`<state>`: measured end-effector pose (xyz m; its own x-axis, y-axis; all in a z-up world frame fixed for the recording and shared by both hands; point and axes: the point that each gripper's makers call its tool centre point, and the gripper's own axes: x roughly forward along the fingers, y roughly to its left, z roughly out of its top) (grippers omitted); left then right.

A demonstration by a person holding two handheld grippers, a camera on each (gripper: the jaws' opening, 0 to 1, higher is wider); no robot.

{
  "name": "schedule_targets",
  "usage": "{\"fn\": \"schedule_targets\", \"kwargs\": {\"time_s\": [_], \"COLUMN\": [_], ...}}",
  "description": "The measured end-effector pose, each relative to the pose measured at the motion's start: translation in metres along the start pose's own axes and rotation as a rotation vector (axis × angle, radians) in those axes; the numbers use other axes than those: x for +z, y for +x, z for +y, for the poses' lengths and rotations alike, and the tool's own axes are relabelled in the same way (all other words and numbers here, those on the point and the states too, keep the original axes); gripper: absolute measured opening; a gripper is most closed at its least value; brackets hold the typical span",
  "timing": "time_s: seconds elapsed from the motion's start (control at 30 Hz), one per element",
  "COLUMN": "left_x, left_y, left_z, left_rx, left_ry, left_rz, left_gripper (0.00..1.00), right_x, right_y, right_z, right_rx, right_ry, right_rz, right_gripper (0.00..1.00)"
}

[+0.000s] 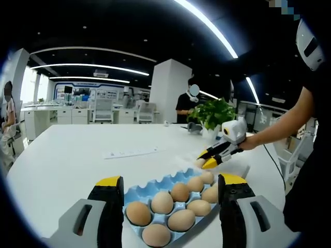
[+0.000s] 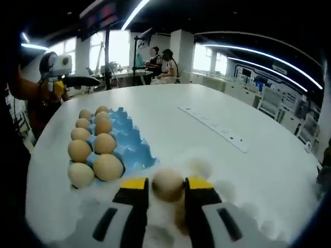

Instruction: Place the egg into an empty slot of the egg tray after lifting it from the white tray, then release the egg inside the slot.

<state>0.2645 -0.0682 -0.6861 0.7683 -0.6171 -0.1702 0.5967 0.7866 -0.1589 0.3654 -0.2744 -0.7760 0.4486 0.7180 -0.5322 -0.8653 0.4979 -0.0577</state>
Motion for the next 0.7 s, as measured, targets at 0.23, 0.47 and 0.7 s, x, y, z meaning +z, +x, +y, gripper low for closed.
{"fn": "schedule_targets", "kwargs": {"time_s": [0.23,0.47,0.7], "left_x": [-0.0006,-0.0012,-0.0013], "left_y": [0.0006,-0.0014,-0.0042], "left_z": [0.0005,0.0016,0.0025], "left_rx": [0.000,0.006,0.013], "left_ry": [-0.002,0.000,-0.002], "left_rz": [0.000,0.003,-0.001], "left_gripper": [0.75,0.73,0.73], "right_x": [-0.0017,-0.0023,0.0032], "right_y": [0.0023,0.0028,-0.0042], "right_z": [-0.0004,-0.0012,-0.0018], "right_rx": [0.019,0.014,-0.020], "right_ry": [-0.044,-0.030,-0.003], "right_rz": [0.016,0.017,0.006], "right_gripper": [0.26,0.25,0.24]}}
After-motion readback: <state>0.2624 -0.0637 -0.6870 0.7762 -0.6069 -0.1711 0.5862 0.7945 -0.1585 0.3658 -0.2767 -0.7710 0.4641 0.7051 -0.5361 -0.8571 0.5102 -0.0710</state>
